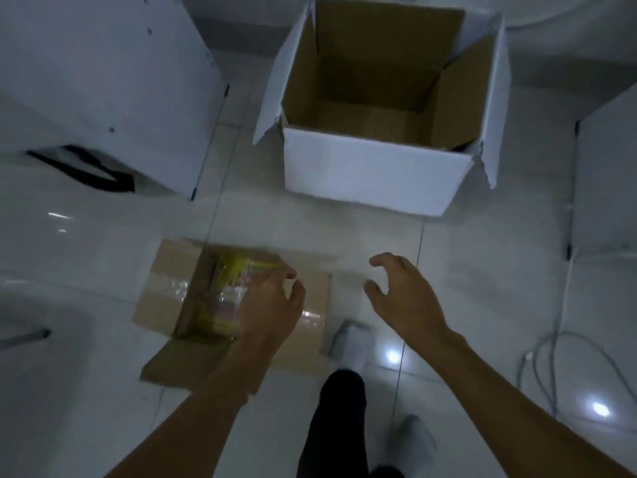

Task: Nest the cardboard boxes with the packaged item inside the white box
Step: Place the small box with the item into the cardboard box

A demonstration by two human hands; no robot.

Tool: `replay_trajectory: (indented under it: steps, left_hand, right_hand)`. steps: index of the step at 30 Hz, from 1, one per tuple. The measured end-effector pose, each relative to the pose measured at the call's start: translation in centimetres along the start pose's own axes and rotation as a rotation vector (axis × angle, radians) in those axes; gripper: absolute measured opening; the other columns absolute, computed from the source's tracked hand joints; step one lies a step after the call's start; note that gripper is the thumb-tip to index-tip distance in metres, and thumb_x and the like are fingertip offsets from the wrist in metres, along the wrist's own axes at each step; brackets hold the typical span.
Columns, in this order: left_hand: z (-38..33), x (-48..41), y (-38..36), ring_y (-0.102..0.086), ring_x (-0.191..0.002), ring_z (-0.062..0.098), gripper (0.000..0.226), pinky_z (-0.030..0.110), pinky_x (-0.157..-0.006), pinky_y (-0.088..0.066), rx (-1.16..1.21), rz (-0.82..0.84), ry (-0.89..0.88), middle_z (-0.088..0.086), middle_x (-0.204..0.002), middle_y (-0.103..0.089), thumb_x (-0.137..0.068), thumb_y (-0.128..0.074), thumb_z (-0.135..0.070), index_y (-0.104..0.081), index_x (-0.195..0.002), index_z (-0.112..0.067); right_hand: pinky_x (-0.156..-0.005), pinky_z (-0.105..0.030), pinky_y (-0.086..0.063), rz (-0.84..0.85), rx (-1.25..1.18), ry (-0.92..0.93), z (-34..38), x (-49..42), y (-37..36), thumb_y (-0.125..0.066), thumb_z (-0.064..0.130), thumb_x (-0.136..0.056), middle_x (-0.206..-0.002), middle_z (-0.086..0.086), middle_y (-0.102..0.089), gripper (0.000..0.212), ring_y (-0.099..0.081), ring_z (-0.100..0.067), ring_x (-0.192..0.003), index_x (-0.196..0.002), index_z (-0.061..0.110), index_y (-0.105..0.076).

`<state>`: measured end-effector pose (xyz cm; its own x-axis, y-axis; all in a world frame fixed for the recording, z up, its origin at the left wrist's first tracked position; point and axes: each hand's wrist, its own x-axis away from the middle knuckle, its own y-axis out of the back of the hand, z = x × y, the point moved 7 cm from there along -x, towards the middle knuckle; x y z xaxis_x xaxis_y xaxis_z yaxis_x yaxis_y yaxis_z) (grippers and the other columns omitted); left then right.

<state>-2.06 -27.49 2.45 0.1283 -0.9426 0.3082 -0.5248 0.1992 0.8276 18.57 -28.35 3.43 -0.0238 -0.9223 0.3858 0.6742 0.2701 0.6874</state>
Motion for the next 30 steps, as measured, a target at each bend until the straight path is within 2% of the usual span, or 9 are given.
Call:
replay_trajectory:
  steps: [4,7,10,12,14,17,22,27,30]
  left_hand:
    - [5.5,5.3,0.3,-0.063,-0.095,0.029,0.020,0.034,-0.075,-0.049,-0.030,0.009,0.066,0.009,-0.102,-0.070,-0.083,-0.058,-0.025,-0.067,-0.099,-0.016]
    - [11.3,7.3,1.2,-0.063,-0.082,0.027,0.019,0.030,-0.070,-0.047,-0.013,0.022,0.191,0.010,-0.097,-0.069,-0.083,-0.060,-0.024,-0.065,-0.100,-0.017]
    - [17.0,7.7,1.8,-0.066,-0.088,0.032,0.020,0.029,-0.075,-0.048,0.035,0.036,0.213,0.016,-0.094,-0.071,-0.081,-0.065,-0.019,-0.068,-0.098,-0.009]
    - [20.5,7.2,2.6,-0.065,-0.091,0.034,0.025,0.028,-0.076,-0.047,0.006,0.017,0.255,0.017,-0.095,-0.071,-0.079,-0.064,-0.025,-0.070,-0.097,-0.008]
    - [24.0,6.3,3.6,-0.064,-0.095,0.035,0.030,0.032,-0.078,-0.049,0.021,-0.035,0.332,0.016,-0.100,-0.070,-0.078,-0.060,-0.030,-0.069,-0.099,-0.012]
    - [29.1,3.4,4.5,-0.060,-0.104,0.032,0.037,0.030,-0.080,-0.044,0.071,-0.113,0.387,0.014,-0.115,-0.065,-0.081,-0.061,-0.030,-0.062,-0.113,-0.012]
    - [35.6,-1.3,3.3,-0.053,-0.117,0.028,0.061,0.026,-0.088,-0.040,0.097,-0.048,0.369,0.014,-0.131,-0.054,-0.077,-0.067,-0.027,-0.045,-0.131,-0.006]
    - [39.7,-4.7,1.7,-0.048,-0.122,0.027,0.097,0.033,-0.098,-0.043,0.146,0.038,0.395,0.009,-0.132,-0.050,-0.057,-0.074,-0.044,-0.032,-0.137,-0.009]
    - [41.2,-5.3,0.6,-0.049,-0.112,0.020,0.093,0.025,-0.084,-0.045,0.284,0.157,0.445,0.003,-0.117,-0.054,-0.068,-0.080,-0.035,-0.028,-0.139,-0.005]
  right_hand:
    - [-0.089,-0.036,-0.046,0.116,-0.080,-0.104,0.0,5.8,-6.5,-0.056,0.032,-0.088,-0.124,-0.008,-0.056,0.041,-0.055,-0.025,-0.112,-0.125,0.019,-0.046]
    - [-0.090,-0.037,-0.047,0.181,-0.129,-0.225,-0.8,9.1,-11.1,-0.058,0.033,-0.087,-0.124,-0.010,-0.057,0.044,-0.056,-0.025,-0.112,-0.126,0.019,-0.044]
    - [-0.090,-0.031,-0.044,0.224,-0.220,-0.371,-1.9,11.2,-15.0,-0.062,0.030,-0.085,-0.128,-0.015,-0.056,0.049,-0.055,-0.026,-0.115,-0.129,0.016,-0.043]
    - [-0.087,-0.028,-0.042,0.223,-0.238,-0.447,-2.9,11.7,-17.2,-0.065,0.028,-0.084,-0.128,-0.019,-0.056,0.053,-0.055,-0.029,-0.114,-0.130,0.014,-0.042]
    - [-0.087,-0.031,-0.044,0.205,-0.223,-0.508,-4.1,11.7,-19.4,-0.067,0.028,-0.082,-0.126,-0.020,-0.057,0.056,-0.057,-0.033,-0.112,-0.129,0.012,-0.042]
    - [-0.096,-0.041,-0.045,0.159,-0.244,-0.586,-5.5,11.1,-22.5,-0.070,0.028,-0.079,-0.128,-0.020,-0.054,0.064,-0.055,-0.036,-0.114,-0.133,0.013,-0.038]
    - [-0.102,-0.046,-0.043,0.053,-0.345,-0.693,-7.1,9.1,-26.6,-0.071,0.029,-0.077,-0.138,-0.018,-0.045,0.079,-0.051,-0.031,-0.116,-0.141,0.018,-0.027]
    - [-0.103,-0.046,-0.042,-0.036,-0.418,-0.702,-7.3,6.9,-28.2,-0.072,0.023,-0.076,-0.135,-0.015,-0.047,0.079,-0.049,-0.033,-0.119,-0.140,0.009,-0.028]
    - [-0.096,-0.042,-0.047,-0.101,-0.481,-0.688,-6.8,6.0,-28.5,-0.072,0.018,-0.076,-0.120,-0.008,-0.049,0.069,-0.052,-0.027,-0.109,-0.134,0.006,-0.036]
